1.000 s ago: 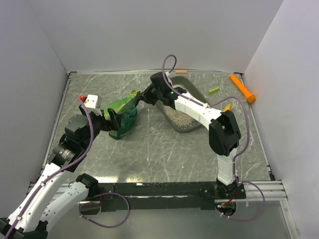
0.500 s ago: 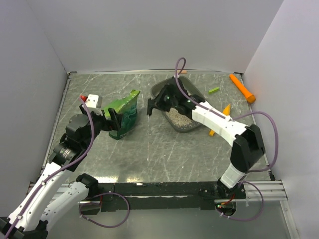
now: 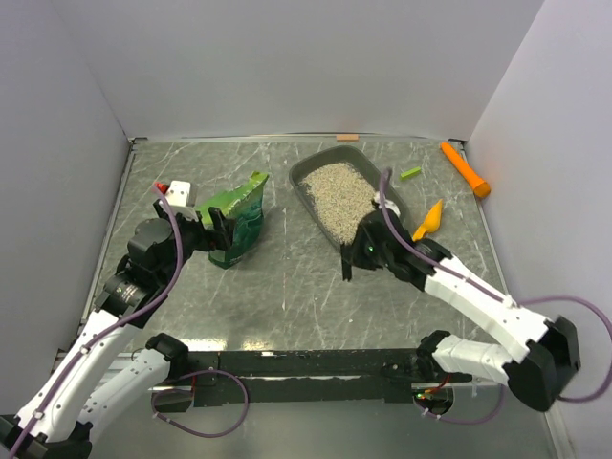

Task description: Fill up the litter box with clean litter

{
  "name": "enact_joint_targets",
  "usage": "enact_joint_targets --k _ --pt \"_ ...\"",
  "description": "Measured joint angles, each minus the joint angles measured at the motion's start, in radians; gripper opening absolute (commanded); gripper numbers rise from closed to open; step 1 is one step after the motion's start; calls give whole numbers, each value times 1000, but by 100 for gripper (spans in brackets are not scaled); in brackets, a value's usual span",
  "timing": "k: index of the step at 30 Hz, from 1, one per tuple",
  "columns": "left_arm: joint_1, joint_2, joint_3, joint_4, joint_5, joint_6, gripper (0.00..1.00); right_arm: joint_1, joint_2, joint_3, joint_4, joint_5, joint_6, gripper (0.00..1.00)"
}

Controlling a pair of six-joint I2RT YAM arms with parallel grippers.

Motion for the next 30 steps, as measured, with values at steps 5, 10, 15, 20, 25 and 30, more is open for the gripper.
enact_joint_targets --k 5,10,15,20,25,30 --pt "0 6 0 0 -3 0 97 0 -108 -134 -92 60 45 0" --pt "0 8 0 -3 -7 0 97 0 -123 -255 -138 103 132 2" --pt "0 21 0 -3 -7 0 97 -8 -118 -271 -151 163 203 5" --pt "0 41 -2 -3 -7 0 97 -71 -58 -277 -127 196 241 16" --pt "-2 47 -8 -4 -13 0 97 -170 -7 -282 -88 196 239 48" --pt "-4 54 -10 -5 -48 -9 97 -214 0 -282 -64 203 218 89"
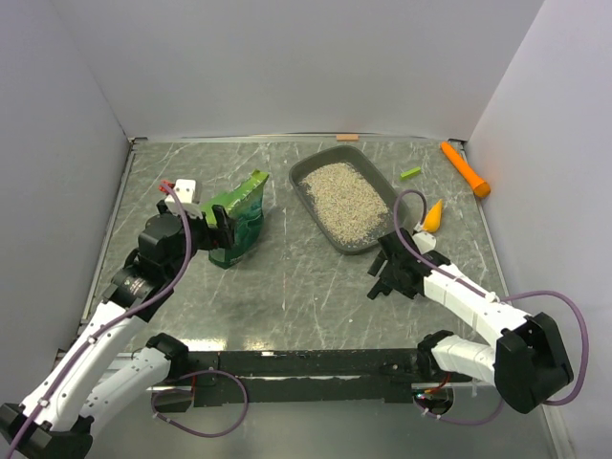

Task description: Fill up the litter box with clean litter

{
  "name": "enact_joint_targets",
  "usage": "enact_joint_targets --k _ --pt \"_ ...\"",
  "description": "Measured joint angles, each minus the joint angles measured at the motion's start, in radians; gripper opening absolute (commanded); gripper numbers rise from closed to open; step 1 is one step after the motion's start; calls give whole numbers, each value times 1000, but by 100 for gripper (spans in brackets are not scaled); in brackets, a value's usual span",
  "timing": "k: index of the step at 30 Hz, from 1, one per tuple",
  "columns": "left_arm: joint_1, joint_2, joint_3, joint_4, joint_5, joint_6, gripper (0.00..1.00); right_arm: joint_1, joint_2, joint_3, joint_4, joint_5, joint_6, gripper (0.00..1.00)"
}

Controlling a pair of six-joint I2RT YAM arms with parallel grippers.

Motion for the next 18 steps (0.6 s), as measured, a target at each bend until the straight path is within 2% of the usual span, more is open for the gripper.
enact_joint_targets --k 5,12,18 --pt "-1 1 2 -25 -64 -55 97 -5 -4 6 2 2 -31 91" --pt "6 37 50 -127 -206 -205 97 -5 -84 54 8 1 -80 92" --pt "103 91 85 -174 -186 -325 97 -5 -116 77 56 -26 -114 92"
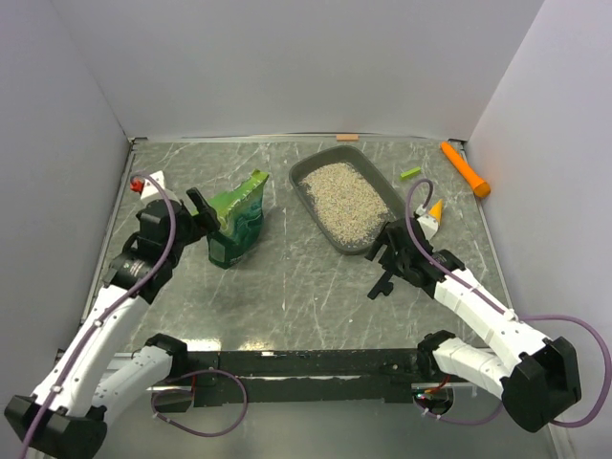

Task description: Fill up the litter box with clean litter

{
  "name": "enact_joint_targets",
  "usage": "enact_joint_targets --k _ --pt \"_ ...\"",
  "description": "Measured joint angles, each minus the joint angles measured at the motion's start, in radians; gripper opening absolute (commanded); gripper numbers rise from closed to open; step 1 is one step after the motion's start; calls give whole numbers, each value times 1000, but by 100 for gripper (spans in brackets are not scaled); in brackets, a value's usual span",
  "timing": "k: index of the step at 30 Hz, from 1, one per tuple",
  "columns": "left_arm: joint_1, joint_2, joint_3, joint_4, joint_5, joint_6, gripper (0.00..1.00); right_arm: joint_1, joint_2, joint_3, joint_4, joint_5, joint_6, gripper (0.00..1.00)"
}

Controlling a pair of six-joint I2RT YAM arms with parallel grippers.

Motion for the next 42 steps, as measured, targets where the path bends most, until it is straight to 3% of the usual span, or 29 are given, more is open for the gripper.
enact_joint_targets --k 7,13,19,32,42 --pt "242 10 -25 16 207 -135 97 -2 2 0 56 -61 -39 92" --pt "431 -52 -183 110 437 -303 97 -2 5 -12 112 -120 -61 92" --pt "451 -47 -334 223 594 -446 97 -2 5 -42 142 -170 -79 92" --pt "497 -15 -443 496 611 -551 97 -2 -42 -85 173 -196 -83 91" --pt "532 192 -517 834 722 -639 97 -2 -42 -109 194 -214 -82 91"
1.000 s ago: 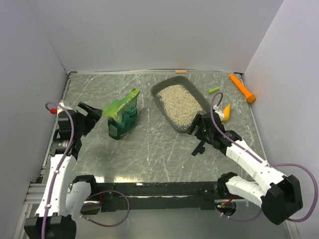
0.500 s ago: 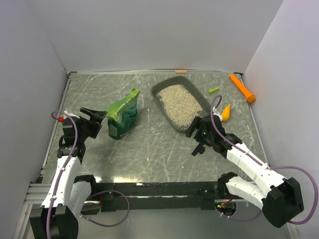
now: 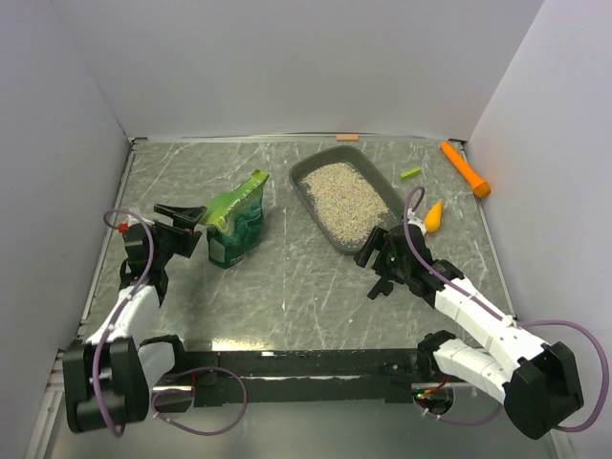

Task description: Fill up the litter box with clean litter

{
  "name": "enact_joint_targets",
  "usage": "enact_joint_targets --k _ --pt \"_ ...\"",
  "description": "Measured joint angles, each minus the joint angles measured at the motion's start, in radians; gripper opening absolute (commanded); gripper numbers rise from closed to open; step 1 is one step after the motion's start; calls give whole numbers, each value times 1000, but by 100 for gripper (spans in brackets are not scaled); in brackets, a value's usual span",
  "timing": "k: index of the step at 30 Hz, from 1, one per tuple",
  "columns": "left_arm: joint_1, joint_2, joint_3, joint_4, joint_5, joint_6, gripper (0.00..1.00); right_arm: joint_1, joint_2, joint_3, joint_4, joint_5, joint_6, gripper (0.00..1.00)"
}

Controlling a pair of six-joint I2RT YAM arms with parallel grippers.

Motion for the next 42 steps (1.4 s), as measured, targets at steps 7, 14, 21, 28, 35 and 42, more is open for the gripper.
enact_joint_targets --k 7,14,21,28,35,42 --pt "39 200 23 209 179 -23 99 0 1 -27 23 -8 1 91" --pt "62 290 48 350 306 -42 86 0 18 -32 42 -26 1 89" --pt "79 296 62 393 371 -38 27 0 45 -32 68 -38 1 89" --pt "82 340 145 427 443 -25 1 0 65 -49 85 -56 4 87" --pt "83 333 311 332 526 99 1 0 55 -49 107 -103 -65 85" --pt "80 178 330 291 604 312 1 30 94 32 147 -245 -215 86"
